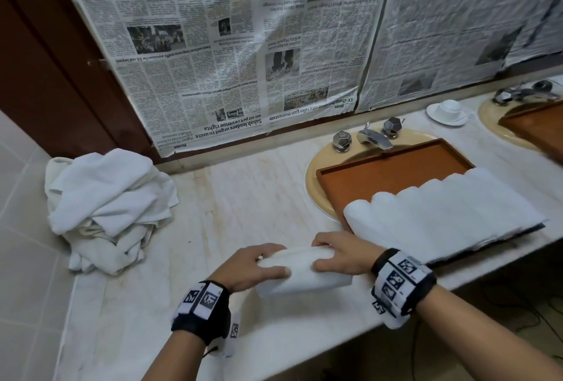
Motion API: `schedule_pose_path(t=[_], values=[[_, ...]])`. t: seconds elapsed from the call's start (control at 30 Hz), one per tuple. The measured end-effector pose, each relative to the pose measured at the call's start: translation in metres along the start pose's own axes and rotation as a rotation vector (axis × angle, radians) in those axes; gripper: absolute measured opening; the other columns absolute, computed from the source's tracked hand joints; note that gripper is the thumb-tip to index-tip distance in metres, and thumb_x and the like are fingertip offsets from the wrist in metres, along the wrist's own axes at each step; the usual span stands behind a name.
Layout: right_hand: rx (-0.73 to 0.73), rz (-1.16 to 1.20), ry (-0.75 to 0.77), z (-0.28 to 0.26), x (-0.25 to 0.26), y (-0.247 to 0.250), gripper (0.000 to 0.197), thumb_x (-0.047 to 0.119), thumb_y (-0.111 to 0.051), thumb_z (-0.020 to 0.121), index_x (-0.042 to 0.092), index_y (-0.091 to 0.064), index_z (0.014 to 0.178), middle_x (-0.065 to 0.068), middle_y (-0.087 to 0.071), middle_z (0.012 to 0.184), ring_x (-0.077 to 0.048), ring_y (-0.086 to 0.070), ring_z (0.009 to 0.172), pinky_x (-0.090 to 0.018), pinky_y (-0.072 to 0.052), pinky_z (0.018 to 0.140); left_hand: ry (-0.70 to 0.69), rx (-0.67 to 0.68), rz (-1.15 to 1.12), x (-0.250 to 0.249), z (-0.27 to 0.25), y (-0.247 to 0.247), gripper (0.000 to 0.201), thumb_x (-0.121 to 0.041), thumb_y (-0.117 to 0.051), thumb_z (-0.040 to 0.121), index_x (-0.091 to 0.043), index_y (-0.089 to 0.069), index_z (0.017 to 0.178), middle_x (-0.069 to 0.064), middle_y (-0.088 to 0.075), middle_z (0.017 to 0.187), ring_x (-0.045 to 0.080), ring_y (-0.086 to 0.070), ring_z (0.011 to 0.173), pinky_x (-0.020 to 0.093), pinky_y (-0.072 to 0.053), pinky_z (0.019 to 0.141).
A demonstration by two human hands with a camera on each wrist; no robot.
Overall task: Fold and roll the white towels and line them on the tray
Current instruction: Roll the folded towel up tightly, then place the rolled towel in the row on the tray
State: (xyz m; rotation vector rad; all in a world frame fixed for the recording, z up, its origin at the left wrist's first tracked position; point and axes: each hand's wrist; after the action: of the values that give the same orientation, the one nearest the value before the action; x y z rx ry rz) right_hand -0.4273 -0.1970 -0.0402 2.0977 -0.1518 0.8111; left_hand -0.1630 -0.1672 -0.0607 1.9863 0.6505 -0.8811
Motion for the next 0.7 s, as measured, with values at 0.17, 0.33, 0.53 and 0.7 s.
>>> schedule_pose_path(t=[0.17, 0.33, 0.53, 0.7], values=[[-0.117, 0.012, 0.060, -0.007, -0.024, 0.078, 0.036, 0.054, -0.066, 0.077, 0.031, -0.067, 0.106, 0.012, -0.067, 0.100, -0.006, -0.059, 0.094, -0.027, -0.047, 0.083, -0.134, -0.024, 0.003, -0.058, 0.035, 0.013, 0.054, -0.043, -0.088, 0.069, -0.040, -0.069, 0.120, -0.028, -0.067, 0.113, -0.009, -0.061, 0.102, 0.008, -0.046, 0.084], [-0.127, 0.120, 0.064, 0.001, -0.072, 0.154, 0.036, 0.042, -0.074, 0.083, 0.033, -0.067, 0.117, 0.016, -0.066, 0.108, -0.002, -0.061, 0.096, -0.017, -0.046, 0.075, -0.157, -0.117, -0.046, -0.108, 0.111, 0.017, 0.040, -0.035, -0.086, 0.074, -0.036, -0.074, 0.112, -0.017, -0.074, 0.104, -0.001, -0.067, 0.094, 0.018, -0.053, 0.081], [-0.143, 0.243, -0.021, 0.036, -0.139, 0.211, 0.029, 0.025, -0.071, 0.087, 0.031, -0.067, 0.115, 0.010, -0.065, 0.112, -0.009, -0.061, 0.100, -0.017, -0.045, 0.073, -0.053, -0.155, -0.190, -0.136, 0.201, -0.005, 0.032, -0.036, -0.083, 0.077, -0.036, -0.076, 0.108, -0.016, -0.073, 0.108, 0.004, -0.067, 0.098, 0.030, -0.058, 0.088], [-0.050, 0.132, -0.100, 0.068, -0.172, 0.222, 0.032, 0.029, -0.064, 0.091, 0.029, -0.064, 0.123, 0.012, -0.057, 0.116, -0.009, -0.052, 0.108, -0.024, -0.040, 0.086, 0.032, -0.180, -0.089, -0.128, 0.241, -0.027, 0.041, -0.051, -0.079, 0.076, -0.039, -0.073, 0.115, -0.017, -0.069, 0.115, 0.003, -0.062, 0.107, 0.024, -0.050, 0.094]])
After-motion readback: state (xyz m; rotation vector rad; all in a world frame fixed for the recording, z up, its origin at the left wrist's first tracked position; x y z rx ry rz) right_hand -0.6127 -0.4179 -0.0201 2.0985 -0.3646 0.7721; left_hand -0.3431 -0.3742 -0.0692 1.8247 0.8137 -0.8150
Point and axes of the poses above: each hand's wrist, its own z-axis towards the middle knuckle, its own y-axis out of the back of the hand, x = y × z
